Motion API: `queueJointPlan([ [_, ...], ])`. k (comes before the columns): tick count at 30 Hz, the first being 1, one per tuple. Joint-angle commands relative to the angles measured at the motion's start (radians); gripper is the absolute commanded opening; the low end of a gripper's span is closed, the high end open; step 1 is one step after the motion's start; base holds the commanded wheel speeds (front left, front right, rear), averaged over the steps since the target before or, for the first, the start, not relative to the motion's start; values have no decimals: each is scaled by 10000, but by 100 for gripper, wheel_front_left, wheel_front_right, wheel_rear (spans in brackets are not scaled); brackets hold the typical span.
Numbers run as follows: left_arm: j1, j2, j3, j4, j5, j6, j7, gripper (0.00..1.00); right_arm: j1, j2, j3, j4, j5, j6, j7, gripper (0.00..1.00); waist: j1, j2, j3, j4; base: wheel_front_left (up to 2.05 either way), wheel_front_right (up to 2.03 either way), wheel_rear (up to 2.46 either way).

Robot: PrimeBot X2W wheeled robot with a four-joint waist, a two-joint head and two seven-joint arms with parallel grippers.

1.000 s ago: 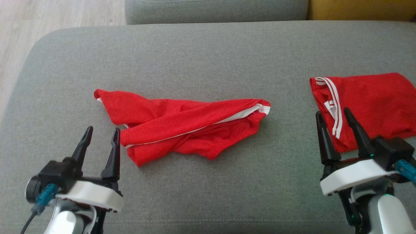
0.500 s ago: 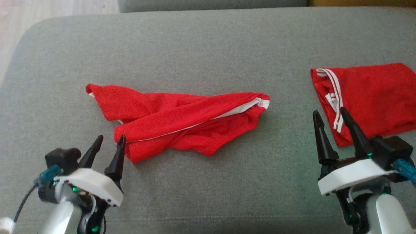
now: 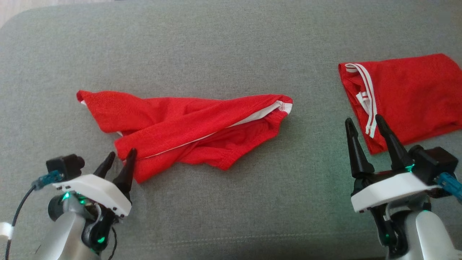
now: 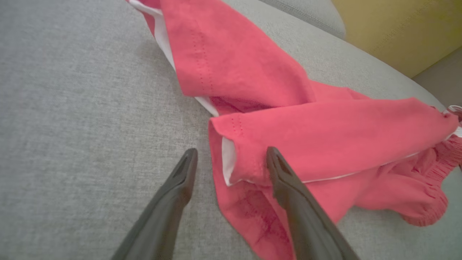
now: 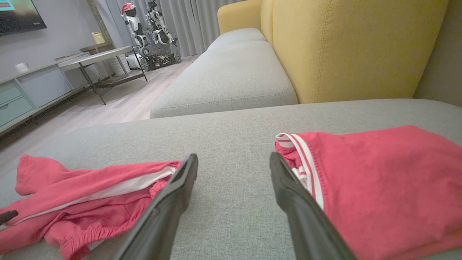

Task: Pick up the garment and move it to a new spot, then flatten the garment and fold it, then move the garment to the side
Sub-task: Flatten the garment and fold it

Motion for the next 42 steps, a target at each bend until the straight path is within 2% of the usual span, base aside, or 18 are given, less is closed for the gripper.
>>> queueJointPlan([
  [1, -478, 245, 324, -140, -97, -55, -23, 100, -338, -26, 200, -330, 100, -7, -119, 100, 0, 0, 26, -15, 0, 0, 0],
  [2, -525, 249, 281, -61, -161, -75, -49, 60, -347, -26, 192, -321, 134, -7, -132, 100, 0, 0, 38, -20, 0, 0, 0],
  [3, -559, 232, 262, -3, -269, -93, -102, 0, -355, -26, 187, -316, 157, -7, -146, 100, 0, 0, 49, -19, 0, 0, 0],
  [8, -649, 439, 15, -117, -231, -130, -659, 0, -364, -26, 161, -272, 242, -7, -199, 100, 0, 0, 56, -3, 0, 0, 0],
  [13, -520, 716, -55, -1293, -221, -138, -1066, 0, -329, -26, 55, -243, 278, -7, -215, 100, 0, 0, 61, 66, 0, 0, 0],
  [17, -627, 945, 134, -2337, -343, -38, -957, 0, -369, -26, 56, -263, 334, -7, -202, 100, 0, 0, 189, 104, 0, 0, 0],
  [20, -937, 1033, 294, -2578, -486, 96, -719, 0, -505, -26, 140, -268, 372, -7, -192, 100, 0, 0, 352, 24, 0, 0, 0],
  [24, -1475, 985, 587, -1927, -863, 201, -501, 0, -671, -26, 292, -178, 480, -7, -207, 100, 0, 0, 542, -199, 0, 0, 0],
  [27, -2079, 935, 853, -872, -1035, 266, -654, 0, -743, -26, 319, -60, 596, -7, -291, 100, 0, 0, 698, -390, 0, 0, 0],
  [32, -2704, 782, 790, 455, -1166, 138, -712, 0, -805, -26, 347, 63, 700, -7, -367, 100, 0, 0, 837, -507, 0, 0, 0],
  [33, -2795, 771, 731, 702, -1155, 107, -708, 20, -821, -26, 353, 85, 705, -7, -382, 100, 0, 0, 848, -516, 0, 0, 0],
  [34, -2879, 766, 689, 898, -1133, 79, -770, 51, -840, -26, 367, 98, 709, -7, -400, 100, 0, 0, 862, -530, 0, 0, 0],
  [35, -2935, 748, 645, 1062, -1113, 53, -856, 100, -861, -26, 378, 102, 705, -7, -435, 100, 0, 0, 864, -531, 0, 0, 0],
  [39, -2972, 814, 416, 1368, -650, 34, -1473, 100, -928, -26, 386, 67, 540, -7, -595, 100, 0, 0, 804, -466, 0, 0, 0],
  [42, -2760, 837, 353, 1117, -125, 287, -1850, 100, -936, -26, 370, 39, 457, -7, -630, 100, 0, 0, 674, -349, 0, 0, 0],
])
